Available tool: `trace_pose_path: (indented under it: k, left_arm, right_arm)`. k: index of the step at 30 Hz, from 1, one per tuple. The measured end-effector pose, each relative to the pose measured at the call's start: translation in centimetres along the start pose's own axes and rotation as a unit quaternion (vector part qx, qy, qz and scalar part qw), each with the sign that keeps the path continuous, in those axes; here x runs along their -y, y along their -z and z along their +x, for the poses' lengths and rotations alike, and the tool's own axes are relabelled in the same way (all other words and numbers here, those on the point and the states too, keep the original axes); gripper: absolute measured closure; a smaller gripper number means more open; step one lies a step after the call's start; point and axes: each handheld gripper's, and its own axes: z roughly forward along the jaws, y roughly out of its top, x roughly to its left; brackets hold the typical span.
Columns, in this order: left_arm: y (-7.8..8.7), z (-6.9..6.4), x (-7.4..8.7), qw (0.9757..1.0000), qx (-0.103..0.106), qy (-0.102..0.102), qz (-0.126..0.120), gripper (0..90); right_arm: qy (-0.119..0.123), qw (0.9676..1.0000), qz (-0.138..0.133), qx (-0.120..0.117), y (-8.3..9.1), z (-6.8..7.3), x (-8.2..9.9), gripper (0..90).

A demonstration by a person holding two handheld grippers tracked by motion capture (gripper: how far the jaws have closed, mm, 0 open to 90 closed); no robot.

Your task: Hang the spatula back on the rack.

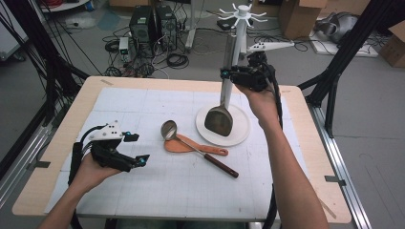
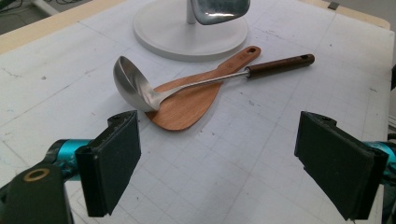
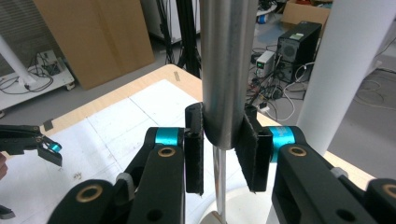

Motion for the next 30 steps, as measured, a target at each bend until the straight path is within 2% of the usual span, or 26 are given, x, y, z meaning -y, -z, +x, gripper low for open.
trace_pose_path:
  k: [15, 22, 30]
  left_arm:
    - [-0.1, 0.1, 0.2, 1.0, -0.003, -0.002, 0.004, 14.5]
    - [-0.1, 0.3, 0.3, 1.0, -0.008, -0.001, 0.006, 14.2]
    - [-0.1, 0.4, 0.3, 1.0, -0.008, 0.001, 0.004, 14.1]
  right_arm:
    - [0.003, 0.9997, -0.023, -0.008, 2.0, -0.5, 0.0, 72.0]
    - [0.012, 0.9998, -0.013, -0.01, 3.2, -0.6, 0.1, 73.0]
    - [0.02, 0.9995, -0.009, -0.021, 4.5, -0.7, -0.6, 78.8]
